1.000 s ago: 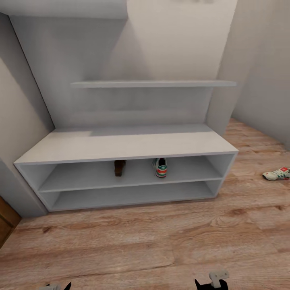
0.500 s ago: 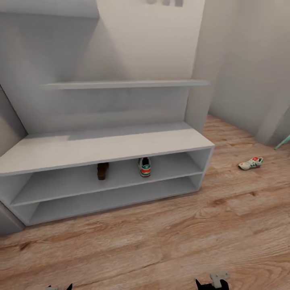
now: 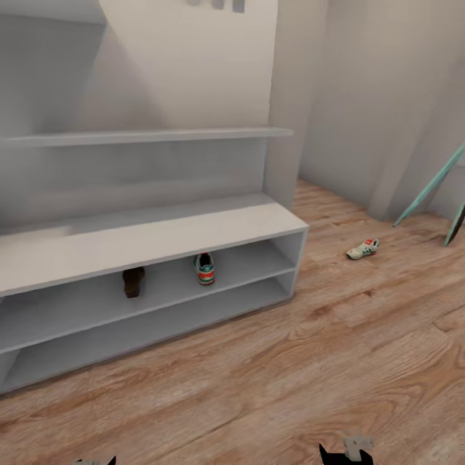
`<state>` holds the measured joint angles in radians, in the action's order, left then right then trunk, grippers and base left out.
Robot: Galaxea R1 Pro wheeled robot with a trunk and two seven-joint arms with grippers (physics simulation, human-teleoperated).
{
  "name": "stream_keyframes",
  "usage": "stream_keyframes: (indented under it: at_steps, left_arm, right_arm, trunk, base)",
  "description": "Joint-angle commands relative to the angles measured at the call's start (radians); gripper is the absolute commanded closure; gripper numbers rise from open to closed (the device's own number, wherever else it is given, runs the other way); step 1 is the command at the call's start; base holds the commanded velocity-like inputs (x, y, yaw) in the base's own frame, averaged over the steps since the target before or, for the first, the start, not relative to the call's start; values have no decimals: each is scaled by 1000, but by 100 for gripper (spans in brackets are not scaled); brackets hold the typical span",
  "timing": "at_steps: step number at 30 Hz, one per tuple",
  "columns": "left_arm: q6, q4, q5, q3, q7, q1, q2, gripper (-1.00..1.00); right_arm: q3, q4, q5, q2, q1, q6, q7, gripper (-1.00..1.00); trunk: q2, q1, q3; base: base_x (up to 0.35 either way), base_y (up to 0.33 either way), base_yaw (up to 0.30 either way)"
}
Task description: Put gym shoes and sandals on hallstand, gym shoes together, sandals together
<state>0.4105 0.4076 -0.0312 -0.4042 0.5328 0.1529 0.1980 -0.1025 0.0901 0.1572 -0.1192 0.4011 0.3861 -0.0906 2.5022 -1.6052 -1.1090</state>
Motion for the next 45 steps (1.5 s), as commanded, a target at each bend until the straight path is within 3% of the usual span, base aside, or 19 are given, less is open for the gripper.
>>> stream_keyframes:
  at_steps: [1,27,45]
  left_arm:
    - [-1,-1,-3,-6,10,1,-1,-100]
    - [0,-2,-3,-6,16,0,-1,-100]
    - [-2,-3,-3,-5,16,0,-2,-100]
  right_arm:
    - [-8,-1,17,-1,1,4,-4,-100]
    - [-9,-3,44,-2,1,4,-4,-100]
    - [-9,-1,44,-2,1,4,-4,-100]
  trunk:
    - [0,0,-1]
    - [0,0,-1]
    - [0,0,-1]
  base:
    - [0,0,-300]
    - [0,0,-300]
    - [215,-141,-300]
